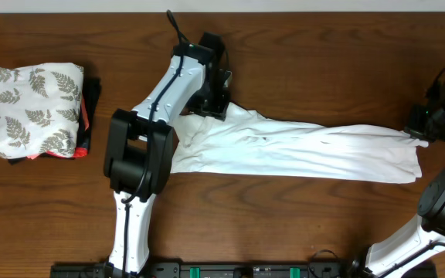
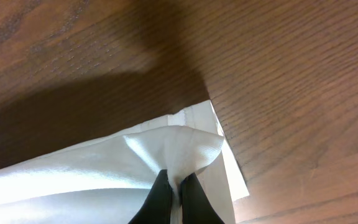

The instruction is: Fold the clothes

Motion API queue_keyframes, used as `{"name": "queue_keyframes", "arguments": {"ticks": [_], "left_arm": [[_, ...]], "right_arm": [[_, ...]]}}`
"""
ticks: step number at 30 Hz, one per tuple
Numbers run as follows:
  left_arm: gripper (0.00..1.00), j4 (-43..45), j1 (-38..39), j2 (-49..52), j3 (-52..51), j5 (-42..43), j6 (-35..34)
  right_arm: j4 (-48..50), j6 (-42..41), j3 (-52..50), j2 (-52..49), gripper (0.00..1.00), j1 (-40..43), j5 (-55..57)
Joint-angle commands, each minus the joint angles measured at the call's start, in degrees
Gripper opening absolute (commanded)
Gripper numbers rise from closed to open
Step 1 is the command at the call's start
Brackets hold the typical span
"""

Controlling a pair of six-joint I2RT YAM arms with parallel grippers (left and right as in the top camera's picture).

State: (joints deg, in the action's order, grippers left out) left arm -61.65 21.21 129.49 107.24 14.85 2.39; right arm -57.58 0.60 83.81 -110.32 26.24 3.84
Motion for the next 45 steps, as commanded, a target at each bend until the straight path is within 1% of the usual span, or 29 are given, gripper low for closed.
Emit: {"name": "queue_keyframes", "arguments": {"ticks": [1,2,5,8,10,12,15,19,23,26,28,30,35,38,42,45], "left_arm": [[0.09,0.3,0.1,-1.1,-0.2,-0.1,0.2],[0.06,0.2,0.1,-1.1,-0.2,-0.2,0.3],[0.06,-1.3,0.0,-1.2,-0.2,-0.2,0.8],[0.06,-4.8,0.0,-2.8,-0.2,0.0,1.1],[0.06,-8.9,0.0,-5.2,-0.2,1.2,3.6],[0.06,-12.8,0.0,-8.7,-0.2,1.2,4.2],[0.06,-14.6,0.0,-13.6,-0.2,1.3,4.2],[0.06,-17.9,0.0,-18.8,-0.2,4.0,5.5],[0.06,-21.7,0.0,-19.3,-0.8,4.0,5.5],[0.06,-21.4,0.0,-19.3,-4.6,3.9,5.5],[0.06,-20.0,0.0,-19.3,-8.9,3.9,5.5],[0.06,-17.3,0.0,-19.3,-13.6,3.9,5.5],[0.06,-10.1,-0.2,-19.3,-22.8,3.9,5.5],[0.06,-7.1,-0.6,-19.3,-25.2,3.9,5.5],[0.06,-5.0,-1.3,-19.3,-25.5,3.4,4.7],[0.06,-4.7,-1.6,-19.3,-25.6,3.3,4.4]], "right_arm": [[0.1,-0.8,0.0,0.5,0.01,0.3,0.2],[0.1,-0.8,0.0,0.5,0.01,0.3,0.2],[0.1,-0.8,0.0,0.5,0.01,0.3,0.2],[0.2,-0.8,0.0,0.5,0.01,0.3,0.2],[0.2,-0.8,0.0,0.5,0.01,0.3,0.2],[0.3,-0.8,0.0,0.5,0.01,0.3,0.2],[0.4,-0.8,0.0,0.5,0.01,0.3,0.2],[0.3,-0.8,0.0,0.5,0.01,0.3,0.2],[0.3,-0.8,0.0,0.5,0.01,0.3,0.2],[0.1,-0.8,0.0,0.5,0.01,0.3,0.2],[-0.1,-0.8,0.0,0.5,0.01,0.3,0.2],[-0.1,-0.8,0.0,0.5,0.04,0.3,0.2],[-0.4,-0.8,0.0,0.5,0.06,0.3,0.2],[-0.5,-0.8,0.0,0.5,0.14,0.3,0.2],[-0.5,-0.8,0.0,0.5,0.24,0.3,0.2],[-0.5,-0.8,0.0,0.5,0.27,0.4,0.2]]}}
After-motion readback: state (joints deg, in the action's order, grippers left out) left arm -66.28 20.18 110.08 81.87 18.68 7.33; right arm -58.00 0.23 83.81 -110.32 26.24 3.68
